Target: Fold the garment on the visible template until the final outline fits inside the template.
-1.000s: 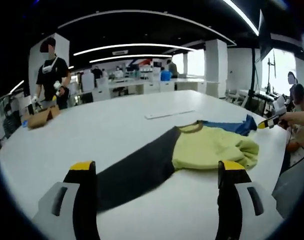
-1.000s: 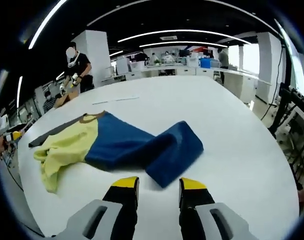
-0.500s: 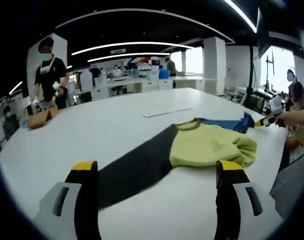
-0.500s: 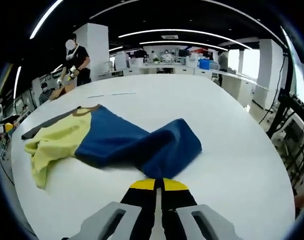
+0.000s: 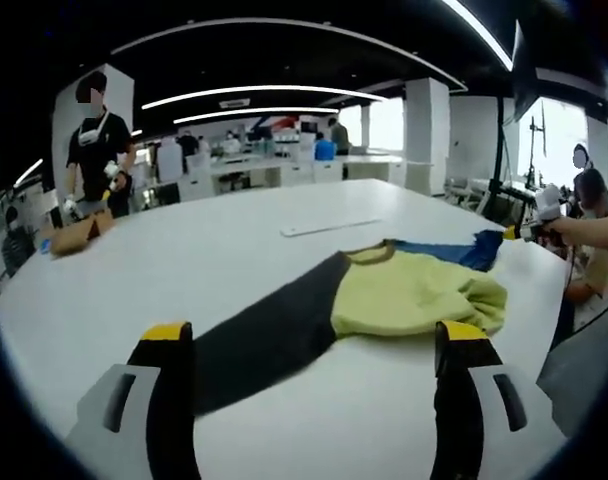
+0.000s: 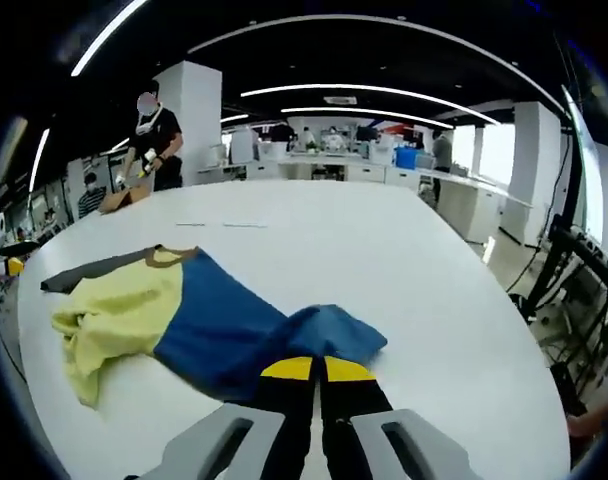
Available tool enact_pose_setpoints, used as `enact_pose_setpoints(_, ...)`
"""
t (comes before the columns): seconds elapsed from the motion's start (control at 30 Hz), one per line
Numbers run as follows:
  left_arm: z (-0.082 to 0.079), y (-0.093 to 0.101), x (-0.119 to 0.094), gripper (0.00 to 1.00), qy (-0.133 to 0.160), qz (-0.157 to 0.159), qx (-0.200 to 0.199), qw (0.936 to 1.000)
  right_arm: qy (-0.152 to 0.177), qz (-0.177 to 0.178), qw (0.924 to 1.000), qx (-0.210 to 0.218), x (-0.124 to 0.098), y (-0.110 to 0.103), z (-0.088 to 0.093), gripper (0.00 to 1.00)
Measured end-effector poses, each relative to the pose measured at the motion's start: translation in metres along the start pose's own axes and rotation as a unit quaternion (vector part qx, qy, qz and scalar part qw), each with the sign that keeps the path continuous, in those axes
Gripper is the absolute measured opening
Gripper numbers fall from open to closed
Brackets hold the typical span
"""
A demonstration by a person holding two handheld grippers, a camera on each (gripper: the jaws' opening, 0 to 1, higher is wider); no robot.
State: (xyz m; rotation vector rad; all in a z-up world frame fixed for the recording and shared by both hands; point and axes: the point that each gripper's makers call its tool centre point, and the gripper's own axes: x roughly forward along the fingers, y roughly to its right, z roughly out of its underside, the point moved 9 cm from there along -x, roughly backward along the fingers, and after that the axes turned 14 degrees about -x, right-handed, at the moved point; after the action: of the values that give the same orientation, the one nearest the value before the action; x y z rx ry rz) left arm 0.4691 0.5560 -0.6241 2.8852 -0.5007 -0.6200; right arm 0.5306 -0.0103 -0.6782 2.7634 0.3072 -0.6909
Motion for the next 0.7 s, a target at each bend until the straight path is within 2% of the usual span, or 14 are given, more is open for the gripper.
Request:
enact_pose_setpoints(0.13,0.000,0.002,0.001,0.98,-0.002,0.005,0.000,1.0000,0.022,-0.018,0.9995,-0.013,0.002,-0.008,-0.017,0.00)
enact_pose_setpoints(0.3,-0.003,0.003,0.001,0.98,0.001,0.010,0.001,1.0000,0.031,-0.053,0.9979,-0.022,0.008,-0.028,-0.030,0.00)
enact_pose_setpoints(0.57,-0.004,0.003,-0.001,0.98,0.002,0.013,0.004,0.9999,0.028,-0.136,0.9894,-0.042,0.020,-0.068,-0.033,0.00)
enact_pose_setpoints(0.7,-0.003,-0.002,-0.001,0.98,0.003,0.014,0.002,0.9999,0.012,-0.159,0.9861,-0.048,0.028,-0.086,-0.027,0.00)
